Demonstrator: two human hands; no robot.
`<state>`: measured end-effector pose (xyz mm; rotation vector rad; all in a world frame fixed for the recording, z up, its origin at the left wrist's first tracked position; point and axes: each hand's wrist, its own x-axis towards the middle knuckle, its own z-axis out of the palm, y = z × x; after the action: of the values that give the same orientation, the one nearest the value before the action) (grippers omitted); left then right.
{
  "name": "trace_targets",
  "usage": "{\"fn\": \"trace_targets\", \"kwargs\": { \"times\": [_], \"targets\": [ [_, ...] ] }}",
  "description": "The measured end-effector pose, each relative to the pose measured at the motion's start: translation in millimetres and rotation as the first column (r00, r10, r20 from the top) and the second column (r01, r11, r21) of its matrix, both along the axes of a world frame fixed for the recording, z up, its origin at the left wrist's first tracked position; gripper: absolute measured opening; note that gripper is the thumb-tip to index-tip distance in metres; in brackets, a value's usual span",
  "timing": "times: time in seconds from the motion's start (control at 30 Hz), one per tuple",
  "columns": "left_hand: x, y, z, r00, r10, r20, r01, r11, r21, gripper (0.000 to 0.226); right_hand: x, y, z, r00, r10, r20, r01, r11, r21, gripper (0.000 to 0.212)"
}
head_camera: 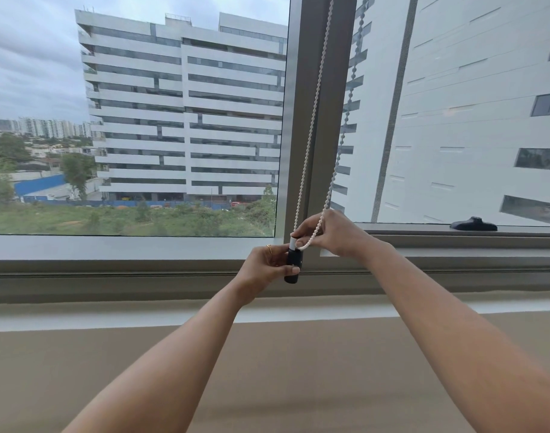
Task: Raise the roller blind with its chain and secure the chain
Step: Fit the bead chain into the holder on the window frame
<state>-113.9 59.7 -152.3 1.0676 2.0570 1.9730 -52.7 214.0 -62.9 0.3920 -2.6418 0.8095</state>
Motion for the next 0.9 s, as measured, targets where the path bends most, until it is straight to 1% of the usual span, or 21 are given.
{"fn": "trace_targets", "kwargs": {
  "times": [0.17,0.33,0.43,0.6,0.7,0.8,0.9],
  "targets": [
    [-1.4,-1.2,-1.5,1.000,-0.018,0.024,0.017,0.999,0.030,0.049,-3.5,2.6,-0.8,1.000,-0.018,-0.012,0.018,0.999,0.047,0.013],
    [-1.1,-1.4,-3.7,0.998,-0.042,0.046,0.039,0.997,0.069,0.048,-5.0,4.1,-2.8,1.000,0.005,-0.011,-0.004,0.998,0.065,0.012],
    [-0.1,-1.0,-3.2,0.995,-0.080,0.051,0.076,0.994,0.074,0.044,-5.4,5.5,-0.3,1.000,0.021,0.018,-0.021,1.000,0.020,0.014],
    [-0.8,-1.6,-2.2,0.995,-0.088,0.050,0.084,0.992,0.091,0.036,-5.1,4.1,2.3,0.992,0.074,0.102,-0.060,0.989,-0.135,0.019],
    [-1.4,-2.1,-1.9,0.993,-0.098,0.059,0.092,0.991,0.100,0.034,-4.4,2.5,3.9,0.988,0.075,0.137,-0.044,0.975,-0.218,0.019],
    [-2.1,-2.1,-1.0,0.993,-0.100,0.067,0.093,0.991,0.099,0.032,-3.0,0.8,6.6,0.985,0.089,0.145,-0.053,0.970,-0.236,0.013],
    [-2.6,-2.2,-1.2,0.992,-0.105,0.066,0.098,0.990,0.099,0.031,-4.3,0.4,9.1,0.986,0.080,0.149,-0.045,0.973,-0.225,0.014]
  ]
}}
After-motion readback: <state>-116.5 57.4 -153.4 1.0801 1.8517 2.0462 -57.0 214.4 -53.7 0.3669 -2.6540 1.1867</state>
